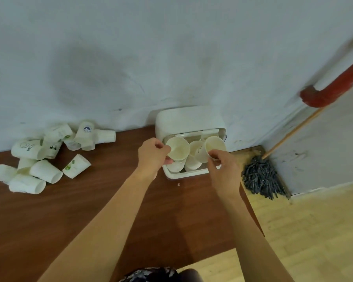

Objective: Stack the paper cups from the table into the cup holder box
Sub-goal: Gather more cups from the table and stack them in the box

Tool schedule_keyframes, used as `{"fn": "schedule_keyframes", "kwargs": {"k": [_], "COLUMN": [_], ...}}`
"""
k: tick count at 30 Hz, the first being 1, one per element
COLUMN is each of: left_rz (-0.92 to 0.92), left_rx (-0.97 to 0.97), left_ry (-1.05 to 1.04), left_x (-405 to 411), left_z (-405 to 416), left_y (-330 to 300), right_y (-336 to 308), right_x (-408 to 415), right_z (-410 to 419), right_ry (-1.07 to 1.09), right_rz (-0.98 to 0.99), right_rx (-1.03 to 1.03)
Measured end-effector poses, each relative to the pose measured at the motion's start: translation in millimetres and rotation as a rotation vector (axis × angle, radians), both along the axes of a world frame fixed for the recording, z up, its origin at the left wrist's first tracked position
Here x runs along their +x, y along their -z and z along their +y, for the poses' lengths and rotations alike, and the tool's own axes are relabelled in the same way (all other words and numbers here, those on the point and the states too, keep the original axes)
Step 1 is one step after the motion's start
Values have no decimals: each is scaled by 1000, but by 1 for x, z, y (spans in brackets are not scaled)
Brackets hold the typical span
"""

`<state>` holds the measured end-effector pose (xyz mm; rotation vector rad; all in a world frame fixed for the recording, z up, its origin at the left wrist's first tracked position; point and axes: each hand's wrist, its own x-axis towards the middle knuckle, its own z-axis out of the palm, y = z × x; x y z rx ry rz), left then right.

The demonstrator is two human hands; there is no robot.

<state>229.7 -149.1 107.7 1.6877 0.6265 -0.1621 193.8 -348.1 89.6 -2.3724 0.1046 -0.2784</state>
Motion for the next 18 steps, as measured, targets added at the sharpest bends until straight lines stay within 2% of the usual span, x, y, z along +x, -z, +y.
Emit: {"fn": "schedule_keyframes", "kwargs": {"k": [9, 12, 18], "left_rz": [56, 66, 78], "left_rx": [78, 113, 203], "left_ry": [-80, -134, -269], "left_x": [13, 10, 12], "left_z": [-22, -36, -57], "left_y": [10, 11, 9], "right_y": [14, 24, 34], "right_x": [41, 50, 62], "right_z": [-11, -21, -38], "right_ry": [-187, -286, -444], "right_rz": [37, 119, 158], "right_rx": [-114, -93, -90]}}
